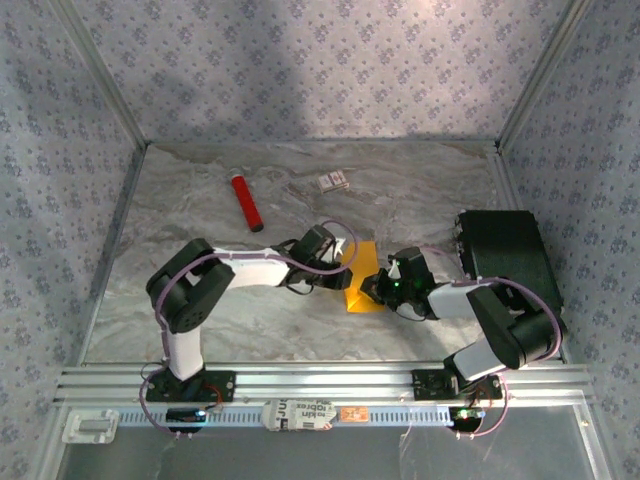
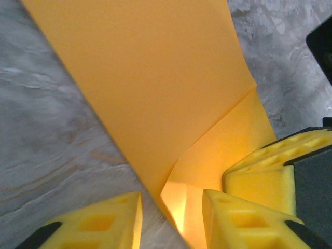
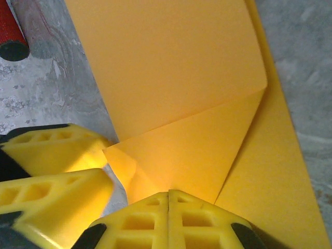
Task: Fold a paper plane with a square sheet of paper (pick it up from the middle)
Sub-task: Fold the triangle a second time at the center of the table.
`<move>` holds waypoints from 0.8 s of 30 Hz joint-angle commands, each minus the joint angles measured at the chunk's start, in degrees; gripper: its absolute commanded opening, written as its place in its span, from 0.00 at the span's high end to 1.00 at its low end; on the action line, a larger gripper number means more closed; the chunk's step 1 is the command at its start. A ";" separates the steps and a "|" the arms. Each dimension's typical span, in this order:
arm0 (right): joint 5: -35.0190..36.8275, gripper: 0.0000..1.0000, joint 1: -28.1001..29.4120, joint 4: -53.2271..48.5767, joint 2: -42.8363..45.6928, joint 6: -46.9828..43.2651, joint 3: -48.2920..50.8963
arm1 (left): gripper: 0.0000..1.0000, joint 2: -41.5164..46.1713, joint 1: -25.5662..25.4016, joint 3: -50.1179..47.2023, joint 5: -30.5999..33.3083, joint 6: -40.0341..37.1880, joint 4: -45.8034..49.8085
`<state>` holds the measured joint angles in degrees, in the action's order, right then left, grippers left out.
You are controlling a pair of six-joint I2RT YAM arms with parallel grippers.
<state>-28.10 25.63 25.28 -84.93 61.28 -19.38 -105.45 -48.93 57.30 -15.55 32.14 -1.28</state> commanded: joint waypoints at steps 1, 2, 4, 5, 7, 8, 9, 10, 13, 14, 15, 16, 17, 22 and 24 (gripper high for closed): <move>3.71 0.99 -0.77 -5.77 -1.52 0.24 1.31 | 0.62 5.02 0.64 1.29 2.76 1.56 4.73; 3.76 0.99 -0.75 -5.76 -1.48 0.26 1.15 | 0.62 5.82 0.65 1.05 2.70 2.06 5.04; 3.89 0.99 -0.83 -5.77 -1.49 0.47 1.04 | 0.69 7.32 0.44 0.59 1.48 3.08 5.23; 3.76 0.99 -0.77 -5.67 -1.56 0.59 1.04 | 0.74 7.95 0.33 0.30 0.52 3.57 5.03; 3.69 0.99 -0.75 -5.50 -1.63 0.73 0.97 | 0.85 8.76 -0.32 -0.31 -2.13 5.08 4.23; 3.66 0.99 -0.77 -5.50 -1.59 0.86 0.99 | 0.89 8.81 -0.63 -0.39 -3.64 6.02 3.84; 3.71 0.99 -0.80 -5.41 -1.48 0.93 0.93 | 0.92 8.56 -0.87 -0.51 -5.92 7.23 3.09; 3.75 0.99 -0.78 -5.42 -1.53 0.95 0.97 | 0.94 8.15 -1.08 -0.61 -7.90 8.51 2.27; 3.77 0.99 -0.77 -5.41 -1.48 1.15 0.98 | 0.97 6.31 -1.99 -0.71 -13.54 12.32 -0.49; 3.75 0.99 -0.80 -5.41 -1.52 1.05 0.93 | 0.97 5.63 -2.20 -0.70 -14.94 13.52 -1.56; 3.76 0.99 -0.76 -5.41 -1.48 1.07 0.91 | 0.97 4.87 -2.54 -0.73 -16.35 14.46 -2.85; 3.69 0.99 -0.82 -5.42 -1.50 1.09 0.91 | 0.97 4.12 -2.83 -0.56 -17.28 15.07 -3.45; 3.67 0.99 -0.78 -5.50 -1.50 1.05 0.83 | 0.97 3.50 -3.13 -0.24 -17.53 15.26 -3.14; 3.58 0.99 -0.79 -5.59 -1.51 1.15 0.74 | 0.97 0.80 -3.64 0.29 -17.84 15.40 -1.73; 3.62 0.99 -0.77 -5.63 -1.53 1.20 0.58 | 0.97 -0.05 -3.68 0.54 -17.93 15.33 -0.97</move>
<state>-28.08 25.47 25.30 -84.93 61.78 -19.38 -104.38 -52.53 57.19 -31.27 46.63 -2.76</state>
